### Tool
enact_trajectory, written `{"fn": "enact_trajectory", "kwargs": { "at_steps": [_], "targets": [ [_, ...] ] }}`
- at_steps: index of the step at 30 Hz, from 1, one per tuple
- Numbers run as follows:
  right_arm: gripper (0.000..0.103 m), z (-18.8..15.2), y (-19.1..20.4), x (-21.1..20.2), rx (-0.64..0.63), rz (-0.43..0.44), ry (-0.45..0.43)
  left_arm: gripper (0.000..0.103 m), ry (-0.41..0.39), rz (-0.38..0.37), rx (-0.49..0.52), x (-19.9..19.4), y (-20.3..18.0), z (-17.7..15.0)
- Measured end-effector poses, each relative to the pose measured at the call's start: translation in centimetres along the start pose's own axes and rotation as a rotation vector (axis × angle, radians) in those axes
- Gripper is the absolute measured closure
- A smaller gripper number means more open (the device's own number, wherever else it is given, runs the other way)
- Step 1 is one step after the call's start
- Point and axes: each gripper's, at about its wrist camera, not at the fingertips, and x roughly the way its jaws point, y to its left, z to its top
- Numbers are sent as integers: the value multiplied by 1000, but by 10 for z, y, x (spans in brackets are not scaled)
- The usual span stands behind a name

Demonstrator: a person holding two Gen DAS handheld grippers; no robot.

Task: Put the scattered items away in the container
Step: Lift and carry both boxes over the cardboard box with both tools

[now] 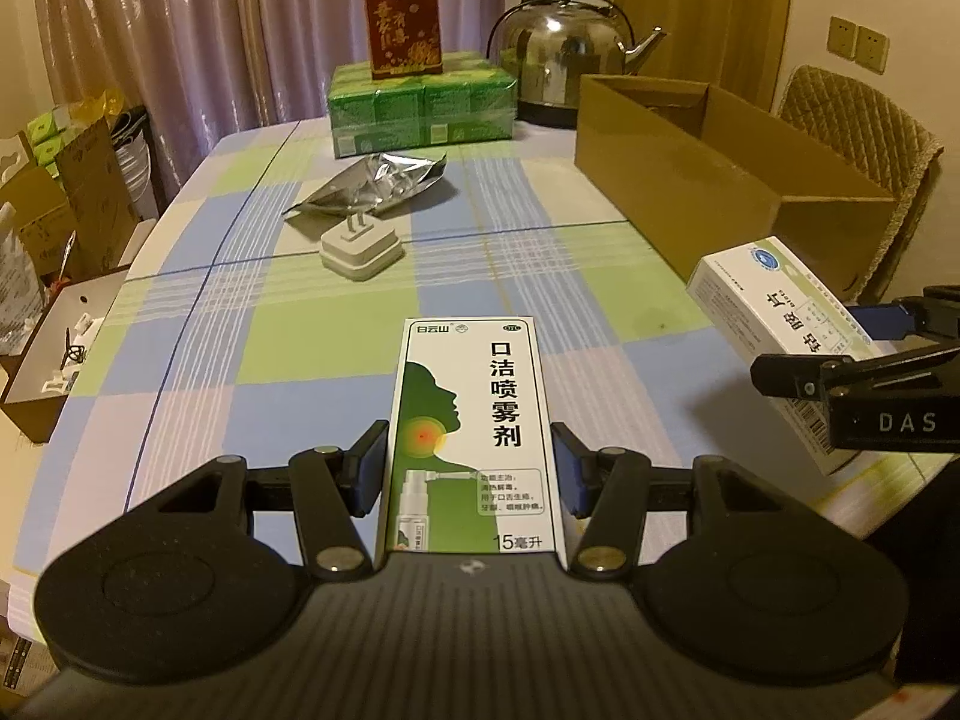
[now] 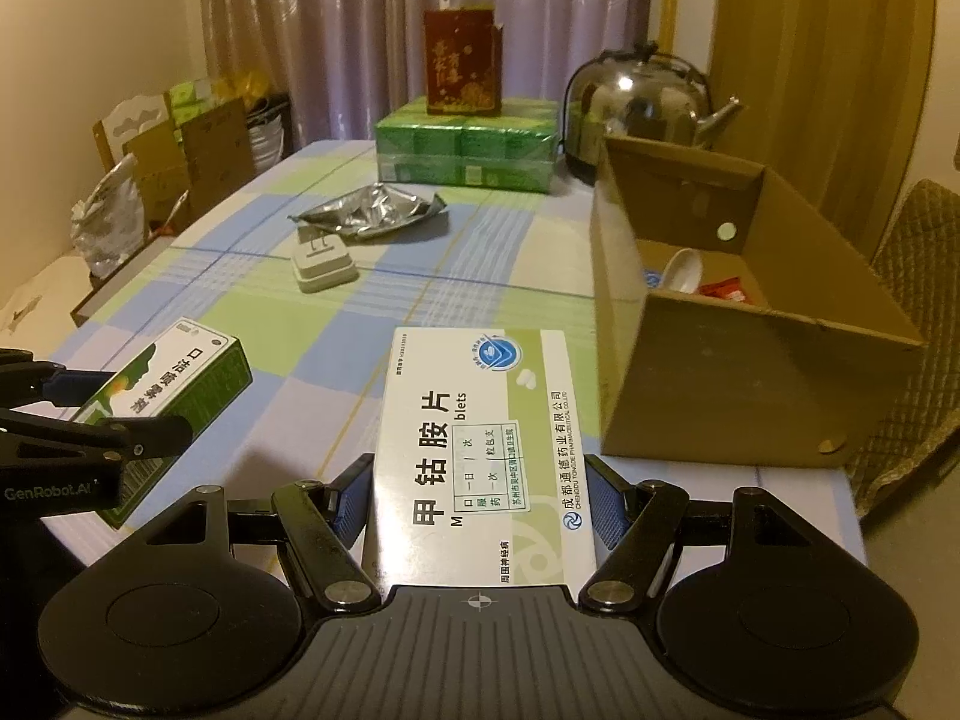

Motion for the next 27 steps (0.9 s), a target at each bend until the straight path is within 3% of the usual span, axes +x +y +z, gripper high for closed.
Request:
{"fn": "enact_trajectory", "kwargs": {
  "at_steps": [27],
  "targets": [
    [35, -6, -31, -36, 64, -51, -47, 53, -15, -30, 44, -16, -28, 2]
  ]
}}
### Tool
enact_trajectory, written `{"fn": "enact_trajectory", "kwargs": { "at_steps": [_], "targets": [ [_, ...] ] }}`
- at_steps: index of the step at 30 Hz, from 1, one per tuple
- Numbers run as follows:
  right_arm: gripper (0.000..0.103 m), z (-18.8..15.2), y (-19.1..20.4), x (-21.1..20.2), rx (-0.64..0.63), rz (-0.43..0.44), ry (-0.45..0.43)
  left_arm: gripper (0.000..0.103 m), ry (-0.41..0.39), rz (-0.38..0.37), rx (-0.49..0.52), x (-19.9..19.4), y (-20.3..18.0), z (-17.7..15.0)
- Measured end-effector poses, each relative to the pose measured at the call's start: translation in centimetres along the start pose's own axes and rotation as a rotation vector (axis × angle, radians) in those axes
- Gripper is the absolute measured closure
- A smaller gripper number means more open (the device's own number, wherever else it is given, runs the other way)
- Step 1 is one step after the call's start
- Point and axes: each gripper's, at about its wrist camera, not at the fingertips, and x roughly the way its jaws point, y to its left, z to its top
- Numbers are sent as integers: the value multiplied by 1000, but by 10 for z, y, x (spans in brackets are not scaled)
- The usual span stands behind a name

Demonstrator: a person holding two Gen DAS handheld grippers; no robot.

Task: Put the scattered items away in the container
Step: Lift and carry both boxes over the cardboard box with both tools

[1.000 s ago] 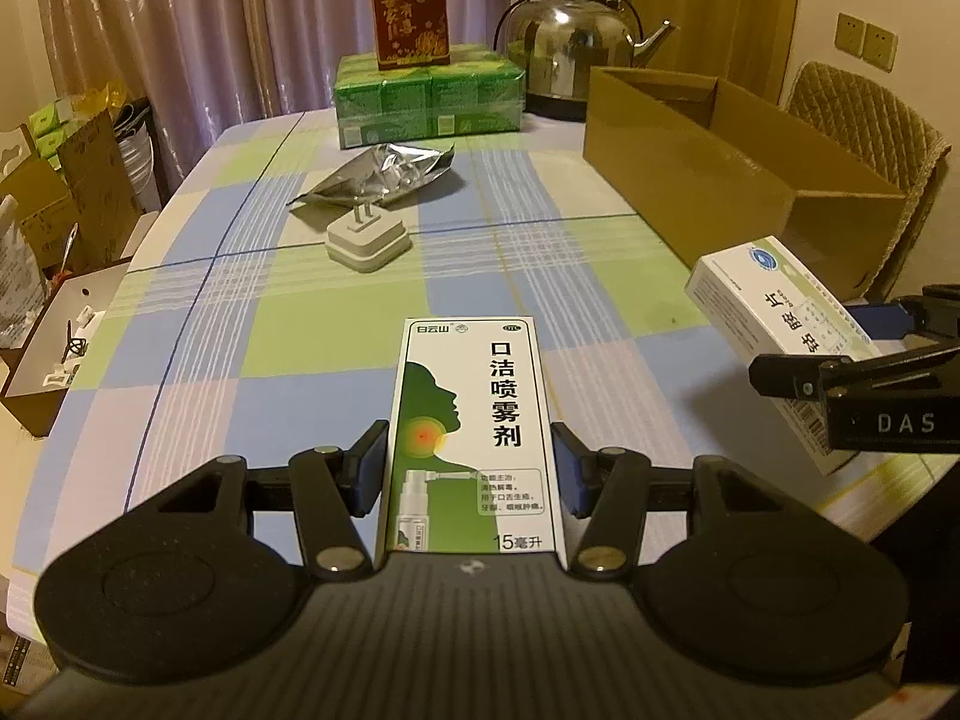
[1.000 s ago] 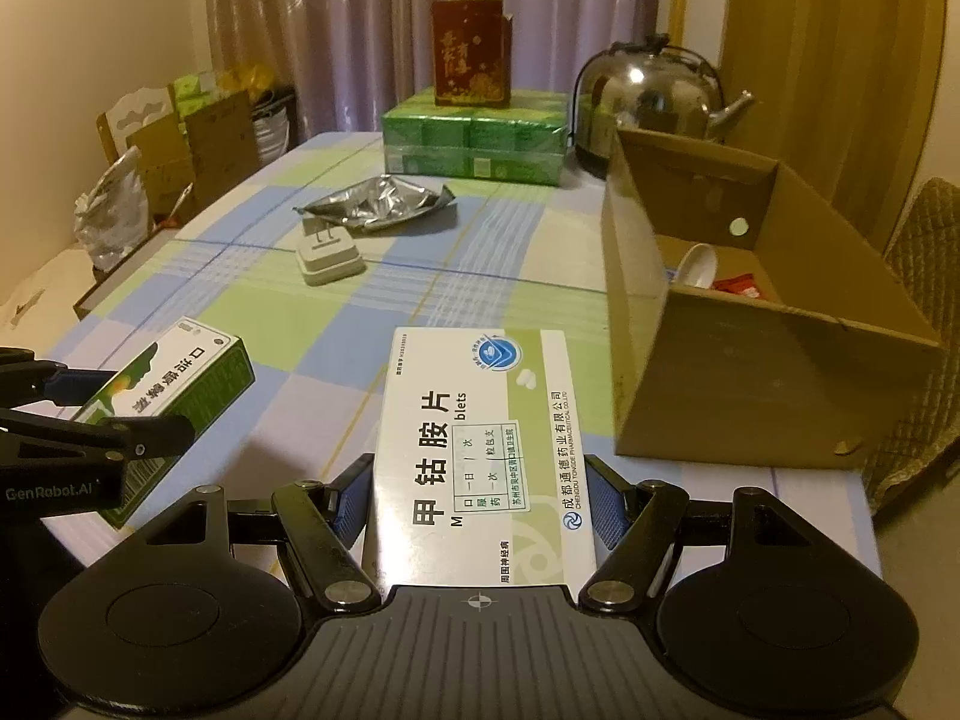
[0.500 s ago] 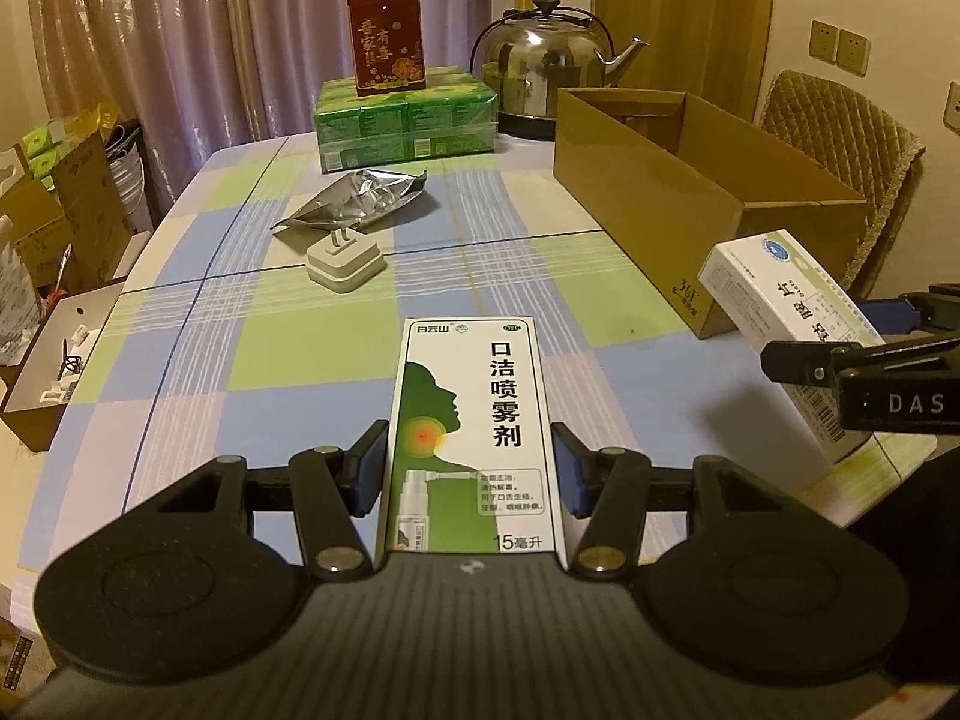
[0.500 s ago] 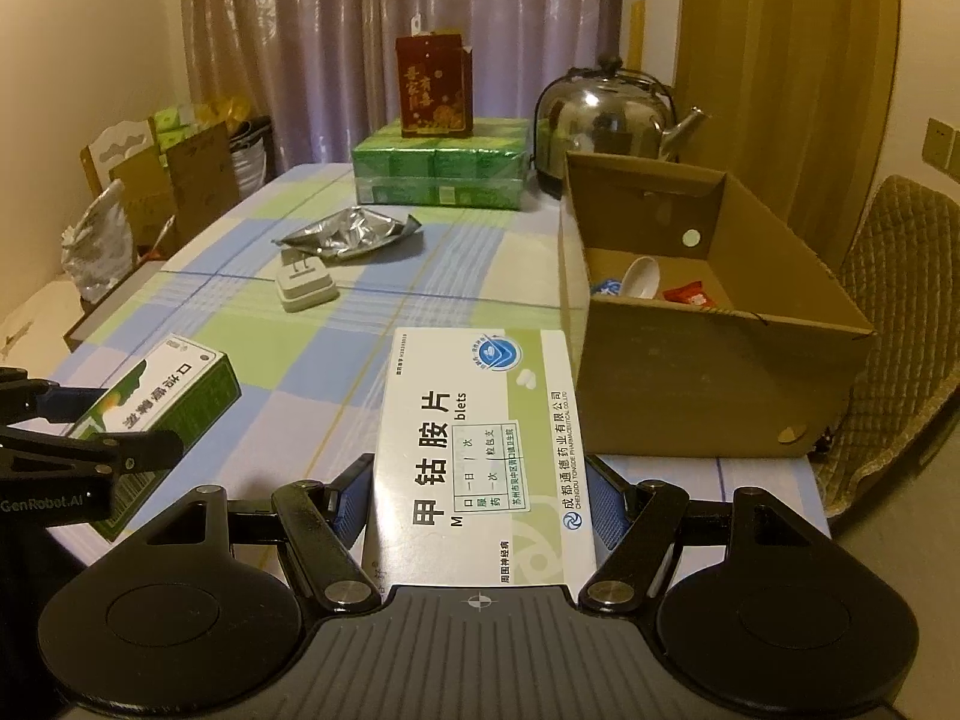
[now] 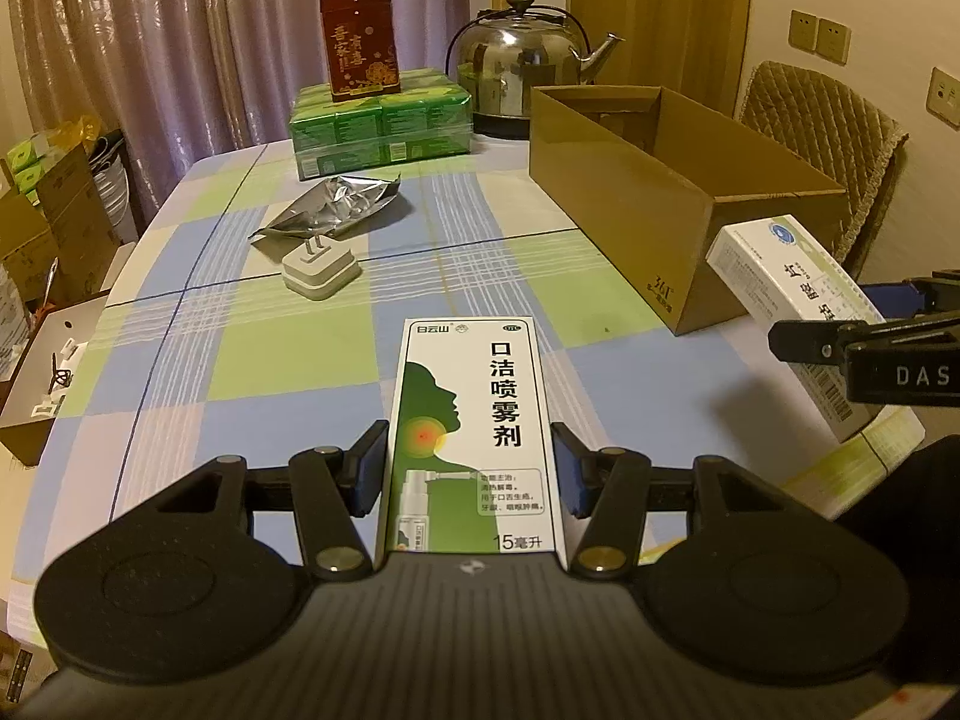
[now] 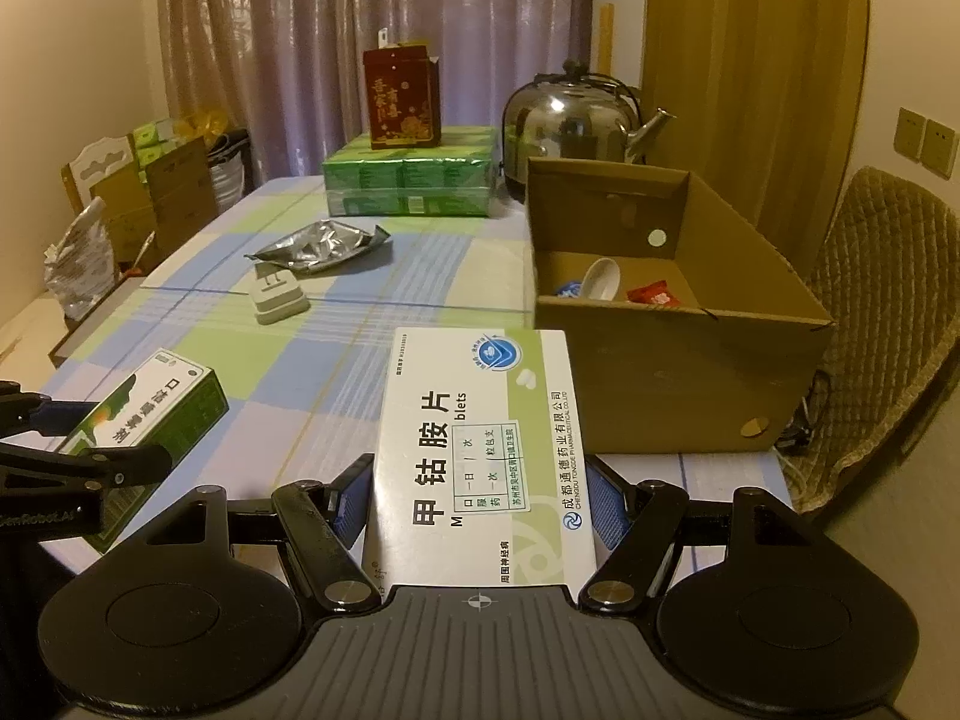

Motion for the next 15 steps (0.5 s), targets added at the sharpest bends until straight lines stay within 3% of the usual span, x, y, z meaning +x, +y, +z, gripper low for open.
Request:
{"fn": "enact_trajectory", "kwargs": {
  "at_steps": [15],
  "targets": [
    [35, 16, -32, -7, 36, -45, -38, 53, -33, -40, 54, 14, -18, 33]
  ]
}}
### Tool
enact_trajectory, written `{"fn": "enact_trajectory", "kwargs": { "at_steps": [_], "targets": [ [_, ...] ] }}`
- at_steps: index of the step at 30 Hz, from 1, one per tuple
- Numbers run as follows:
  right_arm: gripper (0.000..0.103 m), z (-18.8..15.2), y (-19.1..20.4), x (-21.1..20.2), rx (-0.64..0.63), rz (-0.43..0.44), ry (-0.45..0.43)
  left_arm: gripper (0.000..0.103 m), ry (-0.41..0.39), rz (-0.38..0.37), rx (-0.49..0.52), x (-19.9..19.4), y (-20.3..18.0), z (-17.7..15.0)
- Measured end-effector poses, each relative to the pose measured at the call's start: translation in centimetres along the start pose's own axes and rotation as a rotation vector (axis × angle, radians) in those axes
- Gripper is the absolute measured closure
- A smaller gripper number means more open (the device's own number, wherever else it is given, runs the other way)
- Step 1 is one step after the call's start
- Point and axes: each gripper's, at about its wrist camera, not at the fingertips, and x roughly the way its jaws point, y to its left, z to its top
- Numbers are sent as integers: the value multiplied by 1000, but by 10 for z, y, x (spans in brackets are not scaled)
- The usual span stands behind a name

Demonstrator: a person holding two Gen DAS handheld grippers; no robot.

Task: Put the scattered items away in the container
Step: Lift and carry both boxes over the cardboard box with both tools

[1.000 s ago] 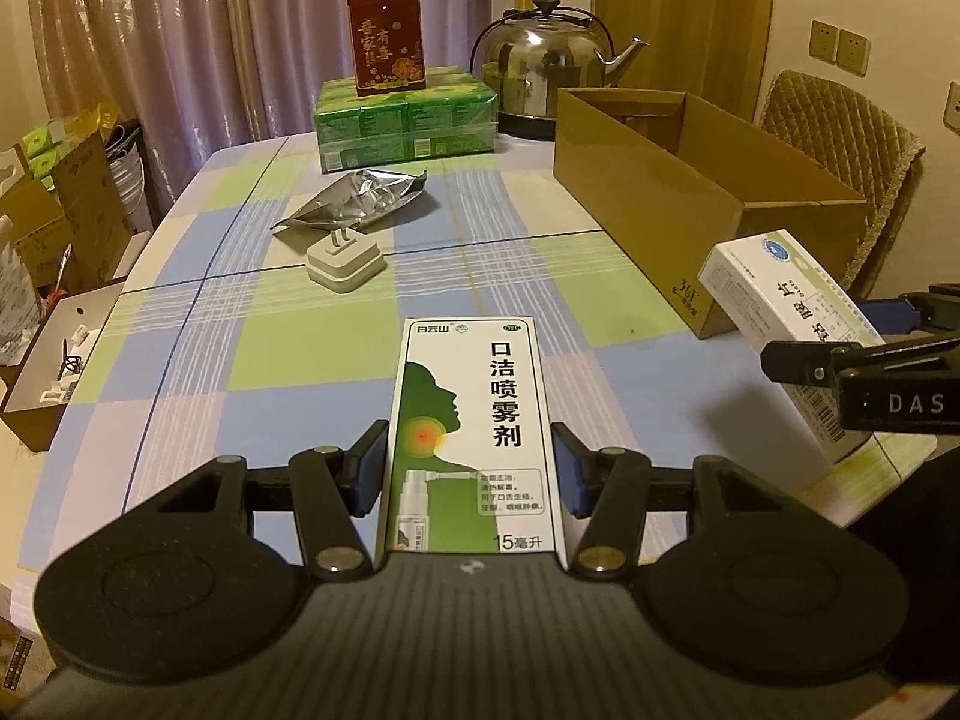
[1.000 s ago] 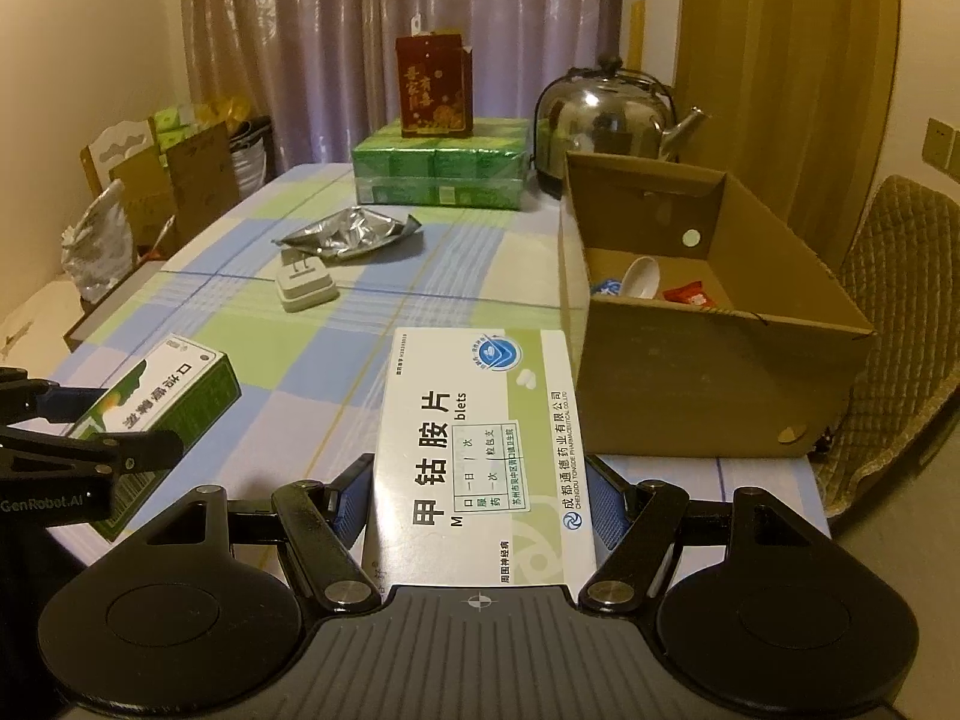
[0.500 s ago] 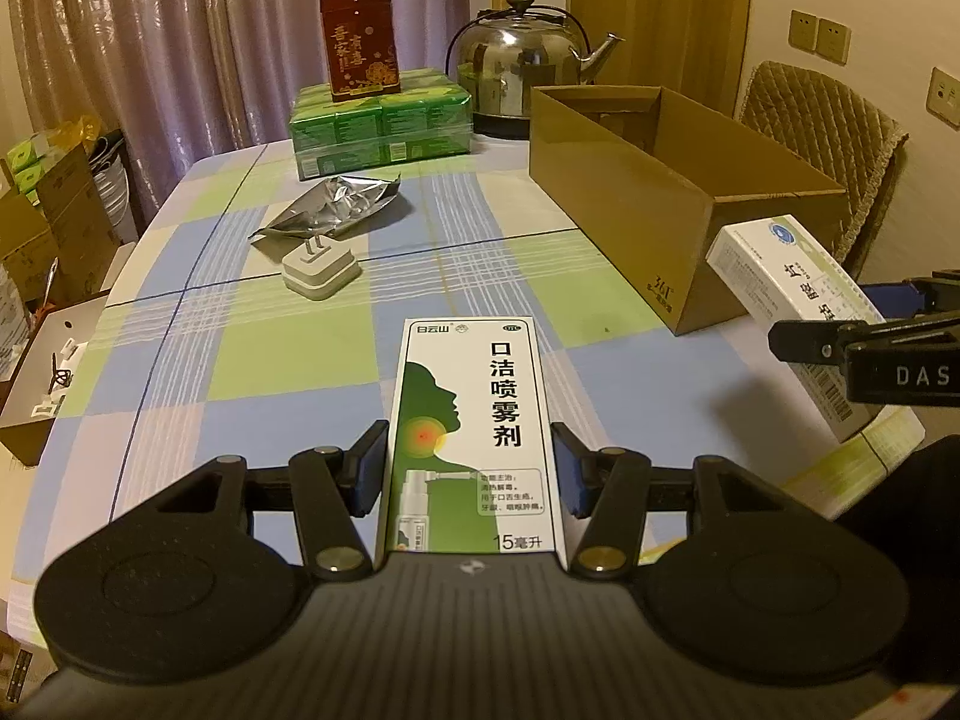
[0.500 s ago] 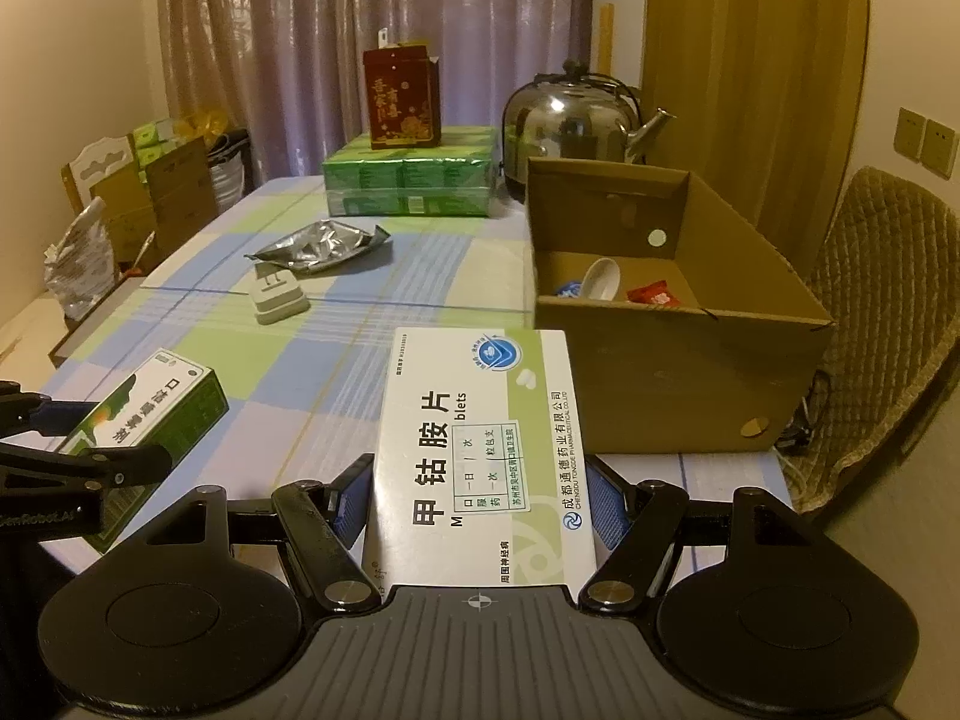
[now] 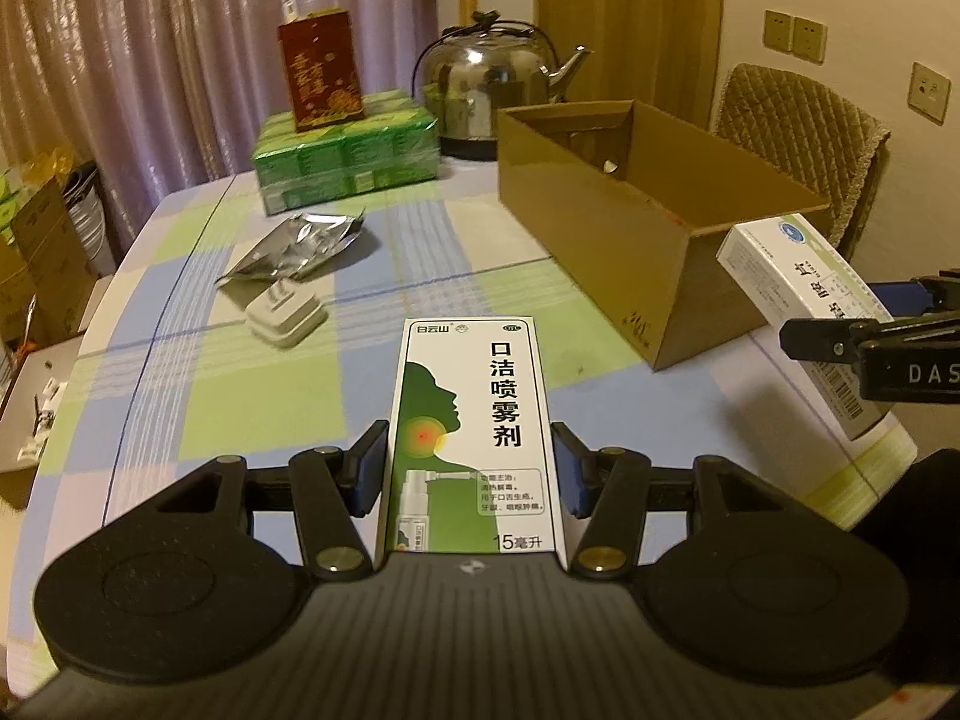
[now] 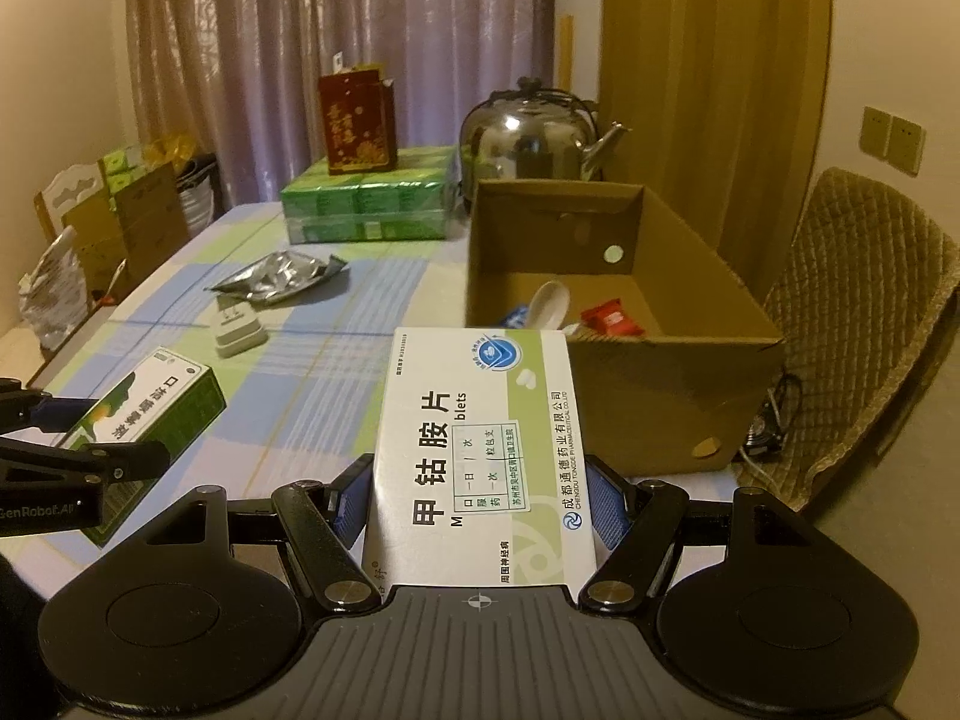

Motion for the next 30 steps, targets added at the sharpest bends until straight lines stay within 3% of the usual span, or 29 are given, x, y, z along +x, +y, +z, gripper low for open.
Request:
{"fn": "enact_trajectory", "kwargs": {
  "at_steps": [16, 30],
  "targets": [
    [35, 51, -65, 8, 40, -78, -91, 53, -82, -116, 68, 35, -46, 80],
    [35, 103, -117, 60, 66, -104, -109, 53, -108, -215, 85, 96, -92, 152]
  ]
}}
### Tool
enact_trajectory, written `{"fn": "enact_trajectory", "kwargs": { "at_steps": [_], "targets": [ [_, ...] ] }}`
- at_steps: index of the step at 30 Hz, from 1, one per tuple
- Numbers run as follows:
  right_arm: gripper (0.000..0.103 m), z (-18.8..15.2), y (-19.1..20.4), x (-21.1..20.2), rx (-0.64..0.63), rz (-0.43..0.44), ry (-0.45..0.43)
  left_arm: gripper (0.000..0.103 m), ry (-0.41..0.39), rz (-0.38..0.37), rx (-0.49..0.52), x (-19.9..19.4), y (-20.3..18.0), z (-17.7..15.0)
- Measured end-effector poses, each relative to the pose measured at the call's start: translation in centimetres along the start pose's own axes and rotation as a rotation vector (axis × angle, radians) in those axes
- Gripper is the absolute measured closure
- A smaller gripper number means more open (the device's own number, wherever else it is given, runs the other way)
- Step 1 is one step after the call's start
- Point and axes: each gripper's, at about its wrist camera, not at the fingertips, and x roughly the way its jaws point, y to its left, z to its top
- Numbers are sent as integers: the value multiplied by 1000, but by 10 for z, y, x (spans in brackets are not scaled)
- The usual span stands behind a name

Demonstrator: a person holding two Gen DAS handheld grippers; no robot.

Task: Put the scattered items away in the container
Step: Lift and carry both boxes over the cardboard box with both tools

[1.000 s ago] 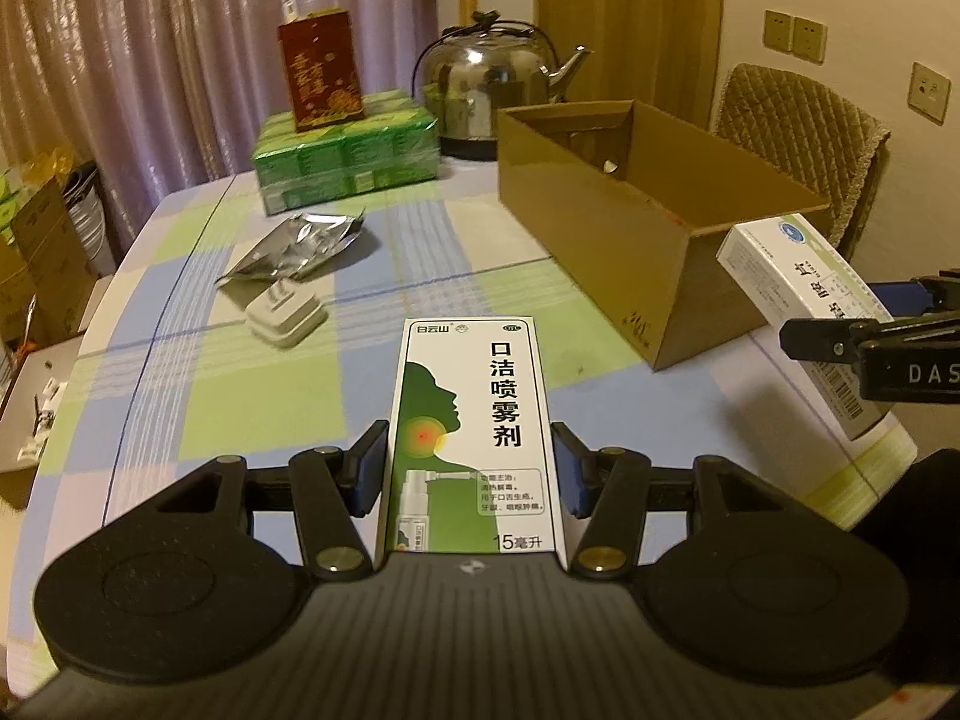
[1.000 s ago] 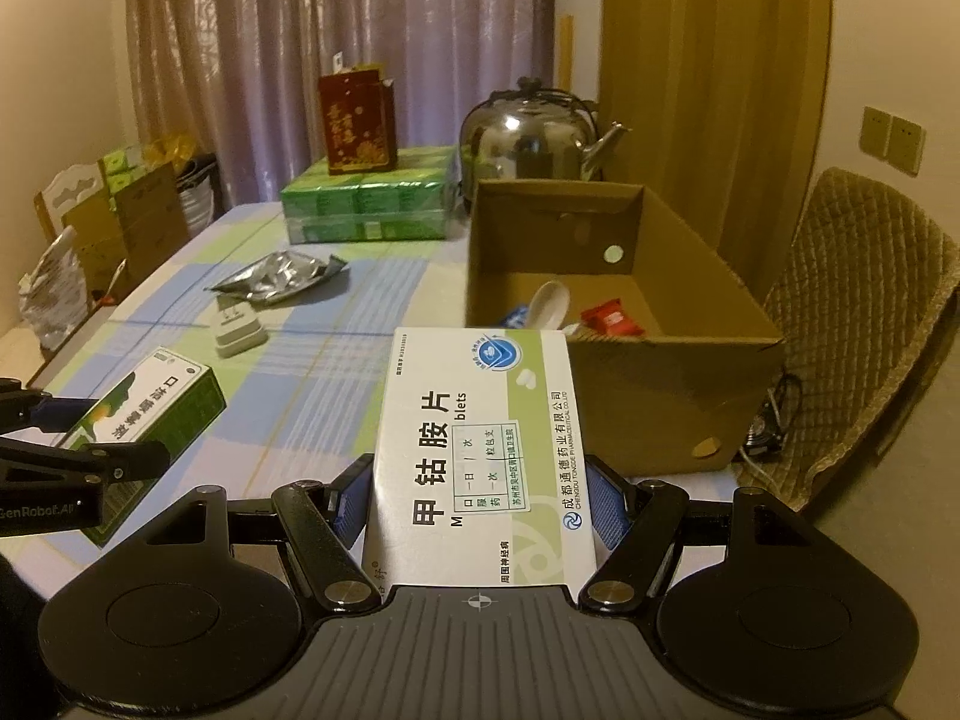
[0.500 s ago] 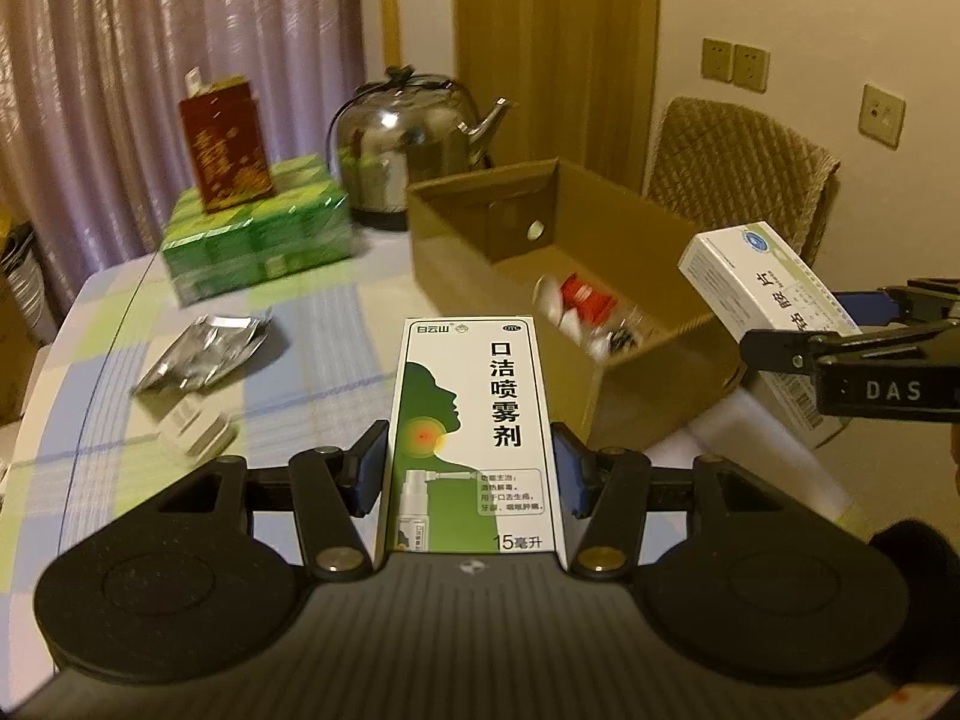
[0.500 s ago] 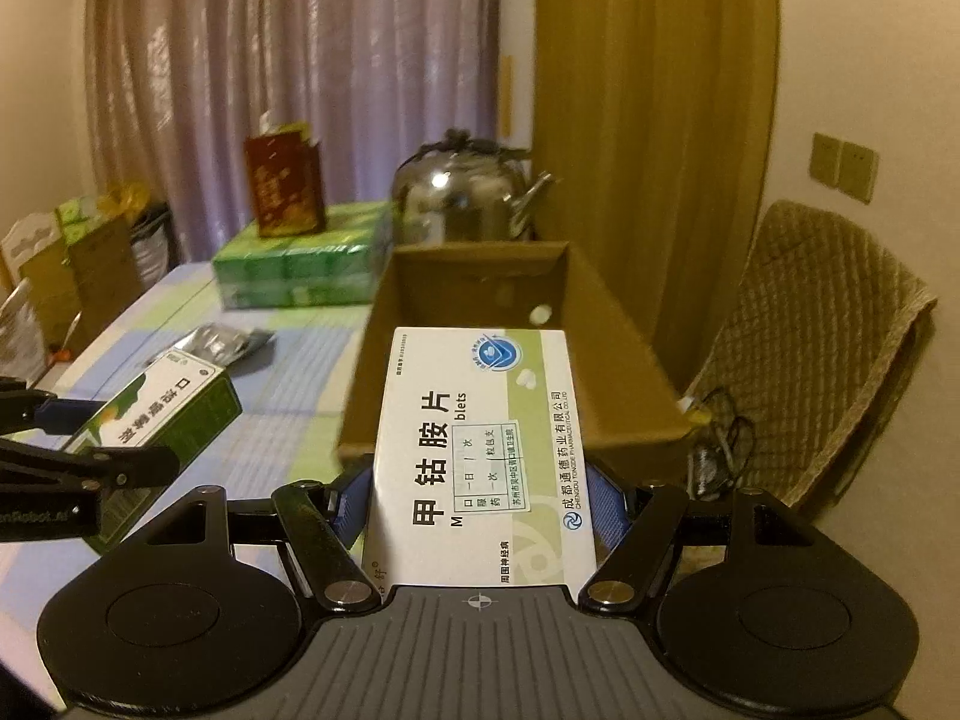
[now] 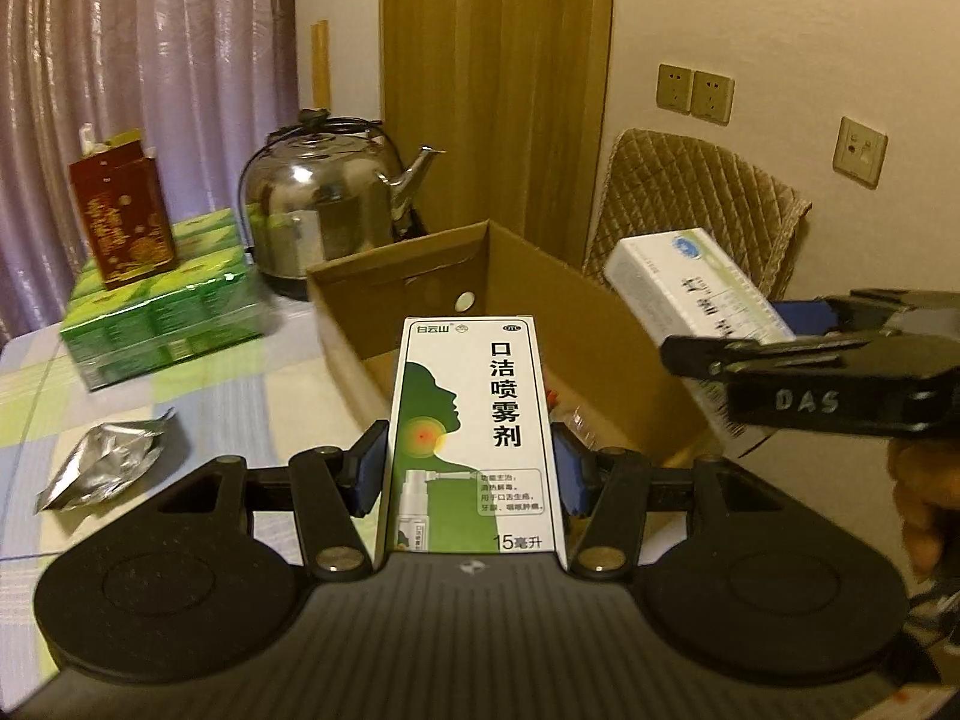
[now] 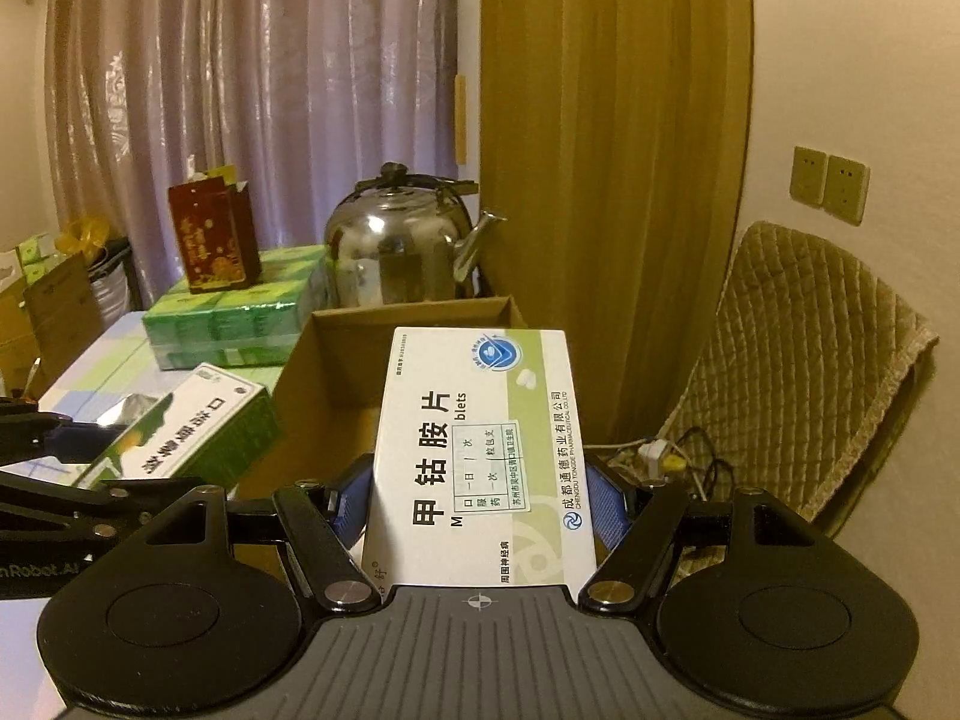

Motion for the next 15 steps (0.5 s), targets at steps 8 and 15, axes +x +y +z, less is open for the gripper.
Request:
{"fn": "enact_trajectory", "kwargs": {
  "at_steps": [8, 15],
  "targets": [
    [35, 1, -14, 30, 6, -9, 27, 53, 24, -31, 2, 38, -5, 11],
    [35, -2, -18, 45, 13, -9, 51, 53, 49, -43, -2, 59, -5, 10]
  ]
}}
